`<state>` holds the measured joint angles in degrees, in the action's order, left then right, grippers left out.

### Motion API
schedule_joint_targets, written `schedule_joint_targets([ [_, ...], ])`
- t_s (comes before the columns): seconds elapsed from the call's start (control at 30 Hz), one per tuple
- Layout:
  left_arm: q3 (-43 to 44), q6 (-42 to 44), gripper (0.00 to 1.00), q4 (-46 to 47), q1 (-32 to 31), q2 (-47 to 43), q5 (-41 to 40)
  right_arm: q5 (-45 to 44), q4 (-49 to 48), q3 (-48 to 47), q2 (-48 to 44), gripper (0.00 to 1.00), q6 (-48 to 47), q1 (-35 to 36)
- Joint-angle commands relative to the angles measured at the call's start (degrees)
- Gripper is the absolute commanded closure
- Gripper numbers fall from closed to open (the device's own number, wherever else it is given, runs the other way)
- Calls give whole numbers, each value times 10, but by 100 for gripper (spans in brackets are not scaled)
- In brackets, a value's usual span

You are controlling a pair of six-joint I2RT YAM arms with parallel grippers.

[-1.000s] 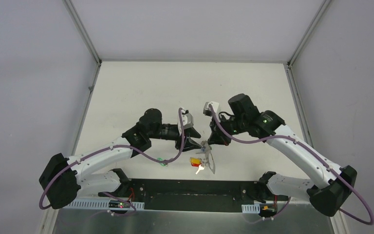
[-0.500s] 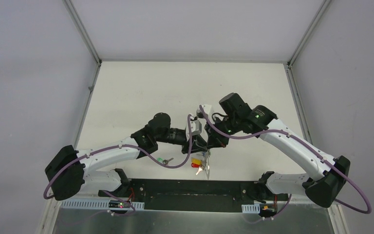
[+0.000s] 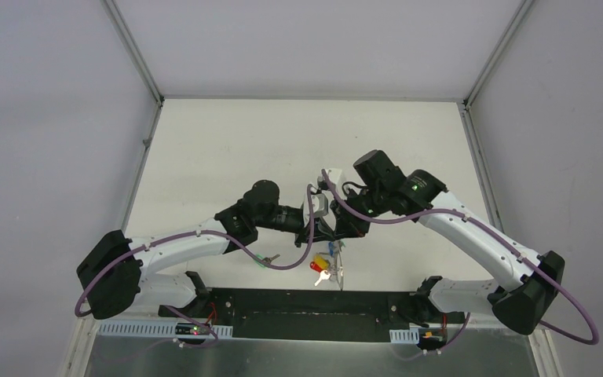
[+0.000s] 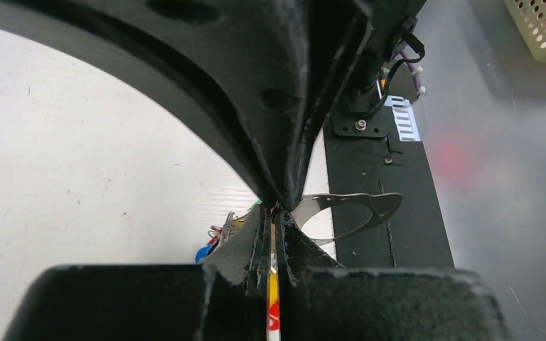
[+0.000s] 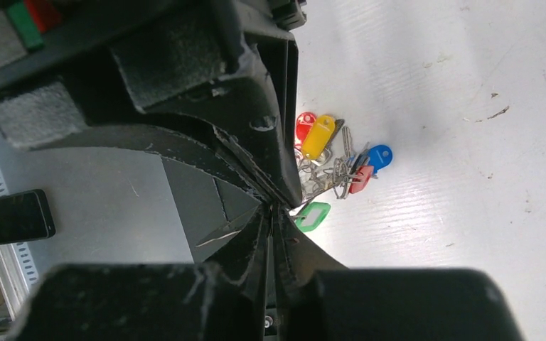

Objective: Put the keys on the keyring

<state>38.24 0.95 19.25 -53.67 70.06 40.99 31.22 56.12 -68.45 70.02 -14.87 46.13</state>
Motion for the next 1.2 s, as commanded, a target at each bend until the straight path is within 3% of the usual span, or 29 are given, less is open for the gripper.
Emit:
schedule_joint_targets([
  [0.0,9,0,100,5,-6,-14,-6,5,-58,-2,-30,84,21,5],
  [0.13,-27,-34,100,61,-5,-40,-30,-31,-106,35,-68,56,32,2],
  [0.3,-87,-91,100,181,-6,-75,-64,-14,-201,115,-153,50,16,-13],
  [0.5,-138,-128,100,295,-5,-97,-73,73,-336,223,-264,52,-19,-20],
  [0.7,-167,-147,100,411,-5,-89,-44,98,-409,282,-312,57,-38,-19],
  [1.0,-160,-154,100,421,-5,-83,-21,127,-451,289,-296,63,-29,-19],
  [1.17,-157,-156,100,422,-5,-78,-17,130,-473,287,-286,78,-18,-19],
])
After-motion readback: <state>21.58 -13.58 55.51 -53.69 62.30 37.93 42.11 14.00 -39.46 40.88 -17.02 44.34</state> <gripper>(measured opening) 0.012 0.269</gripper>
